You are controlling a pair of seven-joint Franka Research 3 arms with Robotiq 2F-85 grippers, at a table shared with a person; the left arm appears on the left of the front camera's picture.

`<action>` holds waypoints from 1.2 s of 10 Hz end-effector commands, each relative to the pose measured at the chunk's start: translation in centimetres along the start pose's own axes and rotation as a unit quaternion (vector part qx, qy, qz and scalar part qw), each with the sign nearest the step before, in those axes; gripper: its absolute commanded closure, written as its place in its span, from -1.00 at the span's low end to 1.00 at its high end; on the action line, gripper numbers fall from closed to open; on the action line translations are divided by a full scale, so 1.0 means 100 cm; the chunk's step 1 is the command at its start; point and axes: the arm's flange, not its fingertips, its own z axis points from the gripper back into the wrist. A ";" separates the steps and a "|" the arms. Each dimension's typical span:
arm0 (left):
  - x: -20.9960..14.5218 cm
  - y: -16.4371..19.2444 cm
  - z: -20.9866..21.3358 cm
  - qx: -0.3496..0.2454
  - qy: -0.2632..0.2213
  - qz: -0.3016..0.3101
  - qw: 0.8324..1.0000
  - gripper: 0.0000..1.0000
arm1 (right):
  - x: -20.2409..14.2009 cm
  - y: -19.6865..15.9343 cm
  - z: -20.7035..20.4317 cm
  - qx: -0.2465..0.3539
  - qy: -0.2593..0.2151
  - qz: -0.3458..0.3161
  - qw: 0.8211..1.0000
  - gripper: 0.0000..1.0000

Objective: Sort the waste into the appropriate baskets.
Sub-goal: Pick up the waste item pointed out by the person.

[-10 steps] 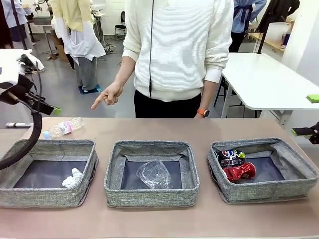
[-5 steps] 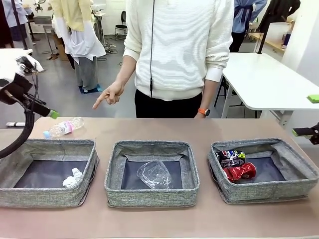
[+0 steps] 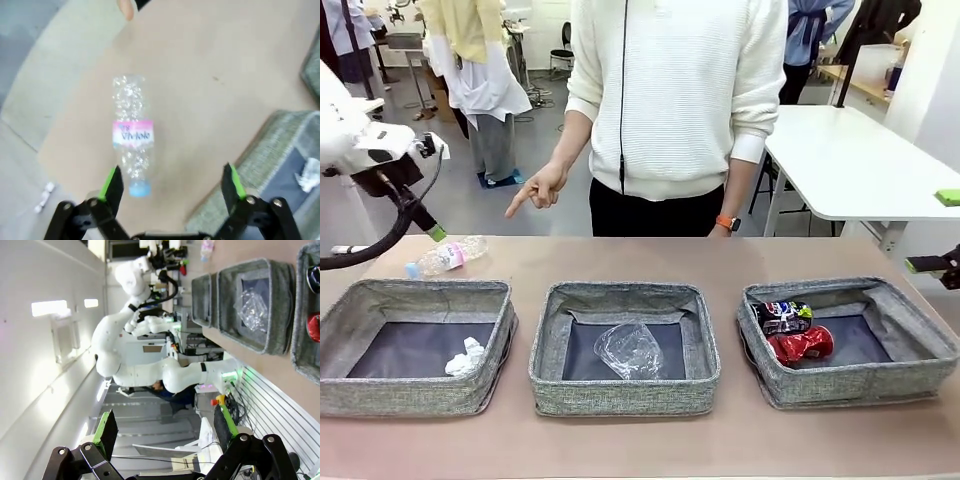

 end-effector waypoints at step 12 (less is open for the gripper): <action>0.010 0.052 -0.107 -0.042 0.072 -0.032 0.996 -0.19 | 0.001 0.002 -0.001 0.006 -0.001 0.004 1.000 -1.00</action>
